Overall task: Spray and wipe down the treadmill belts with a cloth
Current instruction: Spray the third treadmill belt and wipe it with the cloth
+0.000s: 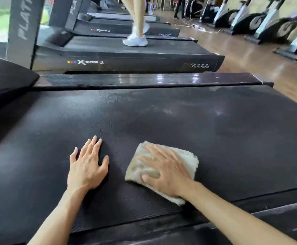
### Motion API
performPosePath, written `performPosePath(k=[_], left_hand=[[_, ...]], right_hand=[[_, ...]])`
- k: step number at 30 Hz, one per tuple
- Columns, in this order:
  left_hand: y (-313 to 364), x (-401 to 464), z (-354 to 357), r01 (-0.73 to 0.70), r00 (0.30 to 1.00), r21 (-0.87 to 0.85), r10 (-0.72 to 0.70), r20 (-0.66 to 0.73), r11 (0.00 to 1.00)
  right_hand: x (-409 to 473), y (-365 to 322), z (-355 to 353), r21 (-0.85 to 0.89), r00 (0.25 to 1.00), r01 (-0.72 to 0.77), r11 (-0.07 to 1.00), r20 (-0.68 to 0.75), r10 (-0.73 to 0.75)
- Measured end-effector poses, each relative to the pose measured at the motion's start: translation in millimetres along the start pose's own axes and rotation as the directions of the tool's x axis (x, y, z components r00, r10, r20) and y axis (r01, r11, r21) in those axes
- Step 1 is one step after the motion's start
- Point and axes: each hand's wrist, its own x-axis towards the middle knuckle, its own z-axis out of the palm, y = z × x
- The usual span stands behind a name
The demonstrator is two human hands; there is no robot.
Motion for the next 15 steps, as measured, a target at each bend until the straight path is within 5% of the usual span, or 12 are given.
performPosePath(k=[8,15], left_hand=[[0,2,3,-0.012,1.000,0.064,0.012,-0.003,0.998],[-3,3,4,-0.017,1.000,0.064,0.017,-0.001,0.998]], right_hand=[[70,36,-17,-0.055,0.952,-0.303,0.951,-0.057,0.300],[20,4,-3,-0.004,1.000,-0.008,1.000,-0.016,0.008]])
